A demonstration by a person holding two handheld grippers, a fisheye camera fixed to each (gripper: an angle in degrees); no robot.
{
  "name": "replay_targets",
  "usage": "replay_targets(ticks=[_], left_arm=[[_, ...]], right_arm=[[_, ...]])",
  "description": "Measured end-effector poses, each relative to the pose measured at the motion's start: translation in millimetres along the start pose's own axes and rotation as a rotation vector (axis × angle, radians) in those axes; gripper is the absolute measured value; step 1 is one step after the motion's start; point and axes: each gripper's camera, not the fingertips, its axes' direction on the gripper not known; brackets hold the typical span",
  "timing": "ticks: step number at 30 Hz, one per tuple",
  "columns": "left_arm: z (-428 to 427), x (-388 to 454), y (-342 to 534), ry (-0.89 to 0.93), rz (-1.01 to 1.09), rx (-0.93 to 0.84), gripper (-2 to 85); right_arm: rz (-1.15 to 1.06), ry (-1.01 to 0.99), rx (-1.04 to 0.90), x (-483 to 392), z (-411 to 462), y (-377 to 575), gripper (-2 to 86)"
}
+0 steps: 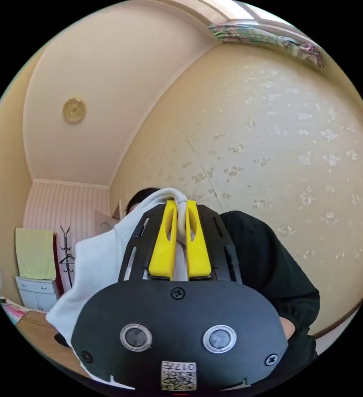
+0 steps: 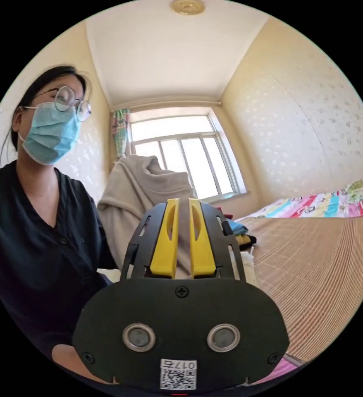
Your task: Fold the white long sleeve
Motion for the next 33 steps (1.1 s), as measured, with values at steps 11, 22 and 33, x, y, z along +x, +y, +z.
replay_targets(ticks=[11,22,33], left_arm=[[1.8,29.7,25.2,0.115,-0.089,0.258,3.6],[33.4,46.2,9.0,0.085,-0.057,0.222,3.4],[71.2,59.2,-61.5,-1.311,-0.400,-0.565,3.4]], right_arm=[[0.165,-1.008,-0.038,20.6,111.4,94.8,9.2],[0.161,-0.453,-0.437,-53.2,180.8,59.0,3.6],[-0.238,0.781,0.287,-278.2,40.3,-106.6,2.7]])
